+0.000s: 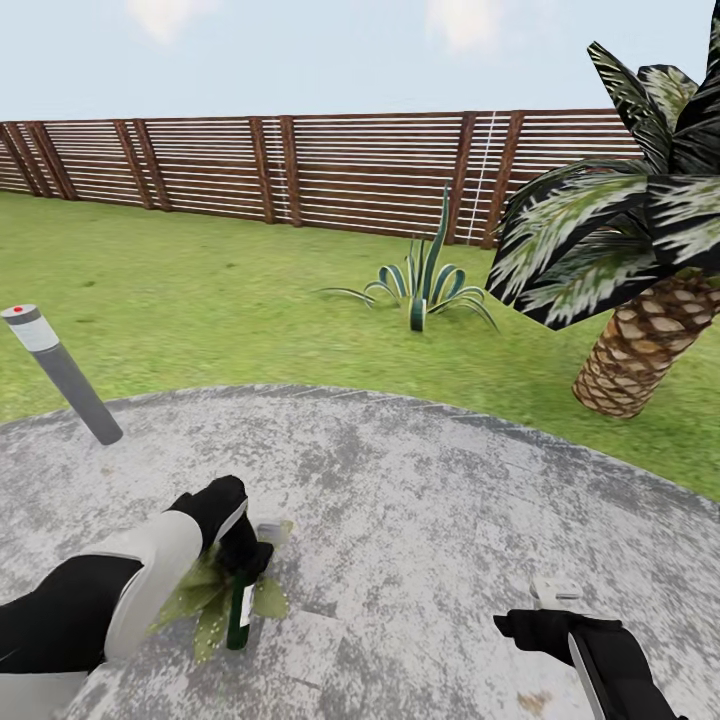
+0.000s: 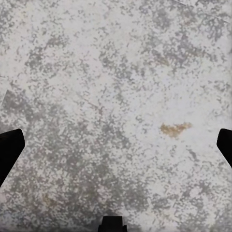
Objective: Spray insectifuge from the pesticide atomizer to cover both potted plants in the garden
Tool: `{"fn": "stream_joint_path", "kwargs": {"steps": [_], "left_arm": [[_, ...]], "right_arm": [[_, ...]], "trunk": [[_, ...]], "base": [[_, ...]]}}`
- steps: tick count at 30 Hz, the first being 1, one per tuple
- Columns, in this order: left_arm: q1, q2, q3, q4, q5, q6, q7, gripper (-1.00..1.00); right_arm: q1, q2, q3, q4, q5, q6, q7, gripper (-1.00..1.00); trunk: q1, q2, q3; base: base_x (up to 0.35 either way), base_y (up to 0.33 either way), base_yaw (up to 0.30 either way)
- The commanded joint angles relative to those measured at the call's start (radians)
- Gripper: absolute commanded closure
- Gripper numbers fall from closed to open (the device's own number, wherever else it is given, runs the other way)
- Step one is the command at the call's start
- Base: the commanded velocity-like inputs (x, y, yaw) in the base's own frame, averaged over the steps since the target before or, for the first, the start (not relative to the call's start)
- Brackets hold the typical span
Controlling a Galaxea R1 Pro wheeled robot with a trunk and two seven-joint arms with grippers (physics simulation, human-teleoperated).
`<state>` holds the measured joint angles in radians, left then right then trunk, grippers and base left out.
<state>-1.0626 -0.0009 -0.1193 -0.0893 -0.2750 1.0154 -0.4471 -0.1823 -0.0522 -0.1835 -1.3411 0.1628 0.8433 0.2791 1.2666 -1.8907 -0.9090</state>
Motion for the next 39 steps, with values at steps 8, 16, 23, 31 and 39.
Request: {"fn": "stream_joint_path", "kwargs": {"steps": [8,16,23,31,39], "left_arm": [[-0.036,-0.002,-0.029,-0.001,-0.006,0.002,-0.011,1.00],[-0.030,-0.002,-0.032,-0.005,-0.007,0.002,-0.010,1.00],[0.002,-0.002,-0.030,-0.006,-0.006,0.002,-0.011,1.00],[0.008,-0.002,-0.029,-0.006,-0.006,0.002,-0.012,1.00],[0.056,-0.001,-0.028,-0.006,-0.006,0.002,-0.012,1.00]], "right_arm": [[0.000,0.000,-0.001,0.000,0.010,0.004,0.009,-1.00],[0.000,0.000,-0.001,0.000,0.010,0.004,0.009,-1.00],[-0.001,0.000,-0.001,0.000,0.010,0.004,0.009,-1.00],[0.000,0.000,-0.001,0.000,0.010,0.004,0.009,-1.00],[0.000,0.000,-0.001,0.000,0.010,0.004,0.009,-1.00]], "trunk": [[0.000,0.000,-0.001],[0.000,0.000,-0.001],[0.008,-0.014,-0.007],[0.023,-0.042,-0.020],[0.042,-0.077,-0.035]], "base": [[0.000,0.000,0.000],[0.000,0.000,0.000],[0.000,0.000,0.000],[0.000,0.000,0.000],[0.000,0.000,0.000]]}}
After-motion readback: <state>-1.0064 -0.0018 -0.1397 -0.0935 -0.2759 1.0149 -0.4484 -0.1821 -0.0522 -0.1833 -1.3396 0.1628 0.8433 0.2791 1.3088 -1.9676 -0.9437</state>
